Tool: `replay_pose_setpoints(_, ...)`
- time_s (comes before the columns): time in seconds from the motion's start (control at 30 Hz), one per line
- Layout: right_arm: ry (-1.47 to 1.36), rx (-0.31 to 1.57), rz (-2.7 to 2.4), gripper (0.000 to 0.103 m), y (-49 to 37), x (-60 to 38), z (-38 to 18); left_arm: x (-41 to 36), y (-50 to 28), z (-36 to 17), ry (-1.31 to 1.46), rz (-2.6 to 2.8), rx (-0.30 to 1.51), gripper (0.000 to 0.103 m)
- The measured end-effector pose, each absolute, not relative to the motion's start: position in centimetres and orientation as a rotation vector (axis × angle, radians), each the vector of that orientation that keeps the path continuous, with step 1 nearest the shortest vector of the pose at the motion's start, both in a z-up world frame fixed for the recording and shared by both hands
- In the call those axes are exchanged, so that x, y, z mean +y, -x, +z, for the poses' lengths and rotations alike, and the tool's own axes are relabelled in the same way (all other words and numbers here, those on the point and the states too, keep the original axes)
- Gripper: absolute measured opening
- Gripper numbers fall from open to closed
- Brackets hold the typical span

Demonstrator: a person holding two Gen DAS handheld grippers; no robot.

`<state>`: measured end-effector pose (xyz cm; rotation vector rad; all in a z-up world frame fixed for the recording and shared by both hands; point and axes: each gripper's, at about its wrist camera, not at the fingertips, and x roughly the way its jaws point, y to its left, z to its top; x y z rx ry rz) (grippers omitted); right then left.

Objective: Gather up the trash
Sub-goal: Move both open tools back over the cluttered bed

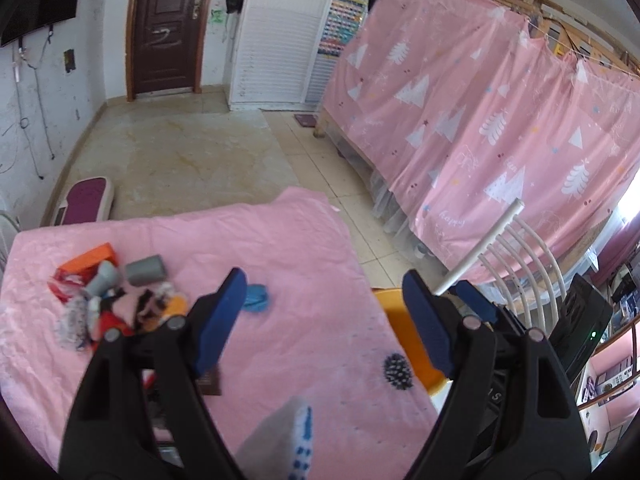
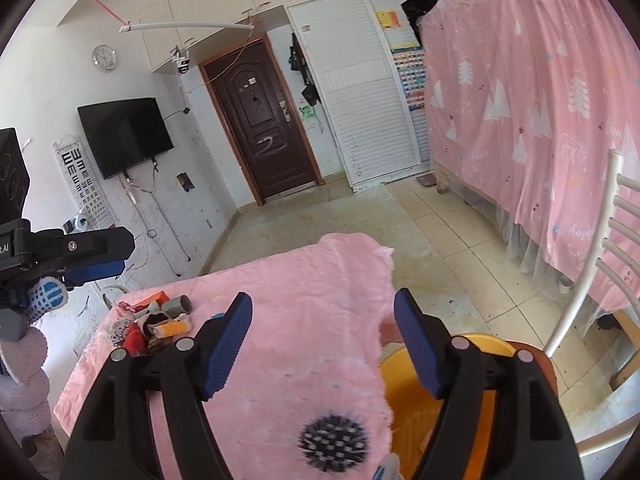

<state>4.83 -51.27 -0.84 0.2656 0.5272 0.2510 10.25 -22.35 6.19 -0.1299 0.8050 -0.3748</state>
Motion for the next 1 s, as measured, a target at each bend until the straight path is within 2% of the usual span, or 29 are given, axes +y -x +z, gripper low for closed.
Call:
replay_pose_setpoints(0.13, -0.236, 0.547, 0.275, 0.065, -6.1, -48.1, -0.6, -18.6, -10.3, 6.3, 0.141, -0.313, 0.782, 0.085)
replay_pose_setpoints(0.6, -0.165, 0.634, 0.334, 0.065, -10.4, -39.9, -1.7, -6.8, -11.4, 3.6, 0.190, -0.140, 0.795, 0.086)
replay_pose_setpoints(1.0, -0.119, 0.685, 0.329, 0.066, -13.2, -36.8, -2.9, -2.1, -12.0, -0.8, 0.154, -0.088, 0.862, 0.086)
